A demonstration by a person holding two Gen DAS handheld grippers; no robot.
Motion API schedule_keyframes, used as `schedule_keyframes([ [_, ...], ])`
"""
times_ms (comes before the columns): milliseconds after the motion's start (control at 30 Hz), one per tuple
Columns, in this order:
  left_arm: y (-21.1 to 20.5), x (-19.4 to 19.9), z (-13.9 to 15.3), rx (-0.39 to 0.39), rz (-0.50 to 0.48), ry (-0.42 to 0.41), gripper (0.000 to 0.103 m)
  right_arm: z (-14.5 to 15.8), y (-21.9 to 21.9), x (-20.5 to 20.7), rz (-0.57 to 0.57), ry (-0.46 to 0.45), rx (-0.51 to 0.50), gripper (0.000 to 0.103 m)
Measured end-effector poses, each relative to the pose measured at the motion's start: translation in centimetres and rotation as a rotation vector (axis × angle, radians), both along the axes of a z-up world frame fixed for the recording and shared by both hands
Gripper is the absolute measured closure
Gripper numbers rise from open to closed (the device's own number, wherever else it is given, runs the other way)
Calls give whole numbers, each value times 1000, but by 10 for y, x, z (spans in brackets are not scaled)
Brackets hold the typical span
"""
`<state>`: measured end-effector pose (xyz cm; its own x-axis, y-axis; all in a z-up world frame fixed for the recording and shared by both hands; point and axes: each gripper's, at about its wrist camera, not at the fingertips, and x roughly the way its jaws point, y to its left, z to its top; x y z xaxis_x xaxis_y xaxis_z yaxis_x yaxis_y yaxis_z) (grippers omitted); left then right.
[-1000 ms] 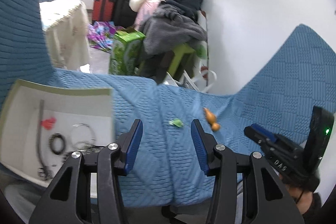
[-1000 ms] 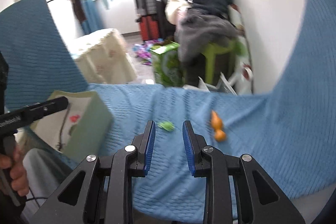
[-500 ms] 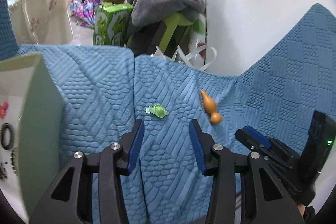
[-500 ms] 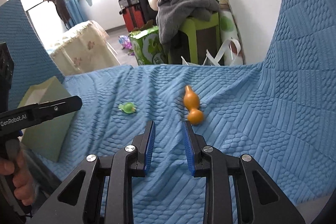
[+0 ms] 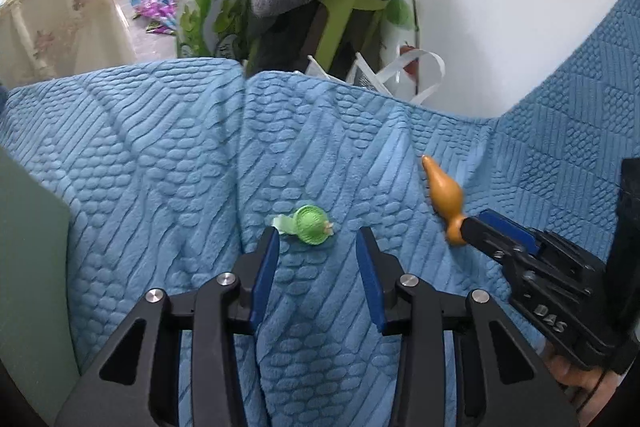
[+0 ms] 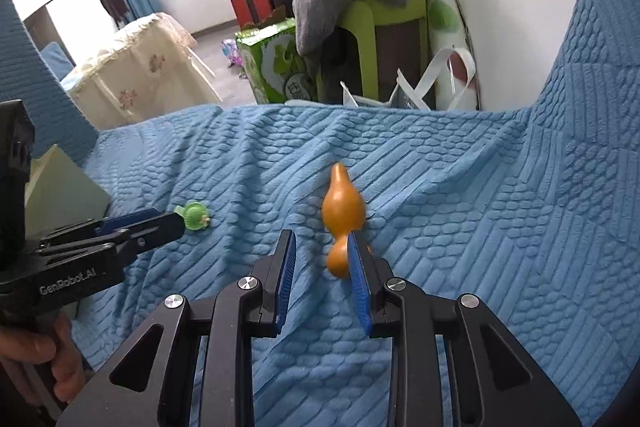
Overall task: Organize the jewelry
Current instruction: 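Grasp green turtle clip with left tool while right tool grasps orange gourd pendant, then carry turtle clip to box with left tool while right tool carries gourd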
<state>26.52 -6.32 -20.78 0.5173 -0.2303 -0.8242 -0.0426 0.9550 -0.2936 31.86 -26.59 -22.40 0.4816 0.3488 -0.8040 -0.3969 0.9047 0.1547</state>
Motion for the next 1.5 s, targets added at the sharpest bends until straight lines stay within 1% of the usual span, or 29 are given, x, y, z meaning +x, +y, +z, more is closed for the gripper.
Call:
schedule_keyframes([
  [33, -2, 1, 1, 19, -4, -5, 63, -2, 1, 2, 1, -3, -27, 78],
  [67, -4, 3, 1, 54, -9, -8, 62, -3, 2, 4, 2, -3, -35, 78],
  [167, -10, 8, -2, 90, -33, 2, 62, -7, 0, 10, -1, 21, -18, 78],
  [267, -14, 13, -5, 124, -39, 2, 62, -11, 2, 13, -2, 24, -59, 78],
  [333, -15, 17, -7, 147, -39, 9, 62, -13, 4, 15, 1, 32, -61, 78],
  [433, -17, 23, -14, 173, -49, 54, 62, -17, 5, 16, 8, 51, -55, 78],
  [500, -22, 22, -14, 216, -68, 49, 62, -17, 4, 17, 8, 52, -52, 78],
  [600, -27, 22, -16, 251, -80, 39, 62, -18, 3, 18, -1, 60, -37, 78],
  [700, -31, 23, -16, 247, -89, 29, 62, -17, 3, 19, -1, 58, -40, 78],
  [800, -41, 24, -18, 315, -112, 17, 62, -17, 3, 18, -3, 55, -44, 78],
  [867, -43, 23, -18, 331, -120, 11, 63, -17, 4, 17, -5, 53, -46, 79],
  [900, -42, 22, -18, 328, -118, 10, 65, -17, 4, 17, -7, 53, -45, 79],
  [1100, -32, 14, -15, 297, -91, 19, 65, -14, 3, 13, -8, 48, -32, 79],
  [1367, -12, -5, -11, 182, -17, 28, 66, -7, 6, 1, 15, 44, -7, 79],
  [1500, -4, -15, -6, 148, 1, 25, 66, -13, 1, -1, -6, 81, 10, 80],
])
